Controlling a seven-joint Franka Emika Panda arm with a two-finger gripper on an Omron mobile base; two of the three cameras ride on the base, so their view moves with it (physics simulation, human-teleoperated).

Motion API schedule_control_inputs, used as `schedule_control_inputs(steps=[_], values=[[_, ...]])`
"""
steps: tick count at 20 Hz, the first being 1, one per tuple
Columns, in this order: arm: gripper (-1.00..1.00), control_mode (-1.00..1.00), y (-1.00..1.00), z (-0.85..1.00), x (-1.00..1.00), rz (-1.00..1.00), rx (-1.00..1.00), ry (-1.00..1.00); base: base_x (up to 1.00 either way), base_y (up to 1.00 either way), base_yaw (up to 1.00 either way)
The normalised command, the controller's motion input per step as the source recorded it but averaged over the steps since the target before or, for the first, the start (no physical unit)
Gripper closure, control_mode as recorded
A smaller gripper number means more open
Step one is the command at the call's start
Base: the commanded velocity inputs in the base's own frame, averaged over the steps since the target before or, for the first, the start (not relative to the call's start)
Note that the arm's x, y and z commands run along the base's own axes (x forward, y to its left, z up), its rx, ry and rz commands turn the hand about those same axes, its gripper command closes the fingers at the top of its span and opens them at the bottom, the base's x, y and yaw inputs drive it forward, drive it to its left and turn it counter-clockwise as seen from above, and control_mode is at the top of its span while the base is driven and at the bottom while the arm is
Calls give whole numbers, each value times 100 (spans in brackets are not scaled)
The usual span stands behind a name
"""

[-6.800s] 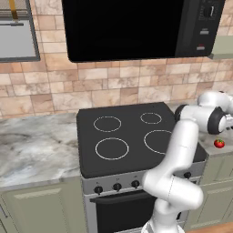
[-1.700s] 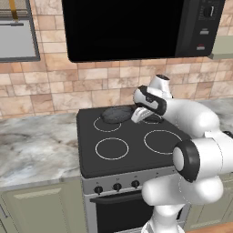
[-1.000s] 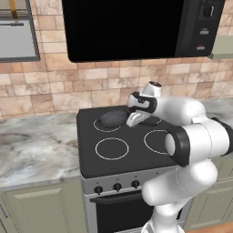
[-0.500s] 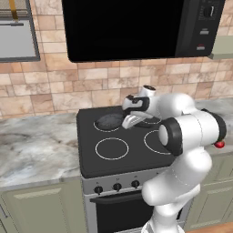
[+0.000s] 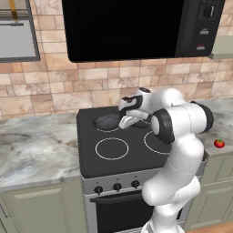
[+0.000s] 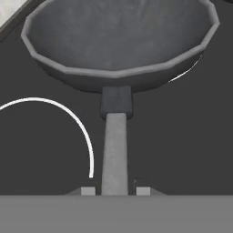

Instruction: Place the pan on the rear left burner on the stove. Then place the tomato and the onion in the pan and turn on the rear left burner.

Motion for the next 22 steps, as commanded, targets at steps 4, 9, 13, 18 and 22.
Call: schedule_control_inputs(steps=[4, 9, 13, 18, 22], values=[[100, -100, 2, -20, 49, 0, 0, 0, 0, 0, 0], [100, -100, 6, -27, 48, 0, 0, 2, 0, 0, 0], [100, -100, 9, -31, 23, 0, -2, 4, 0, 0, 0], [100, -100, 18, -32, 0, 0, -6, 1, 0, 0, 0], [100, -100, 17, -32, 0, 0, -11, 0, 0, 0, 0]])
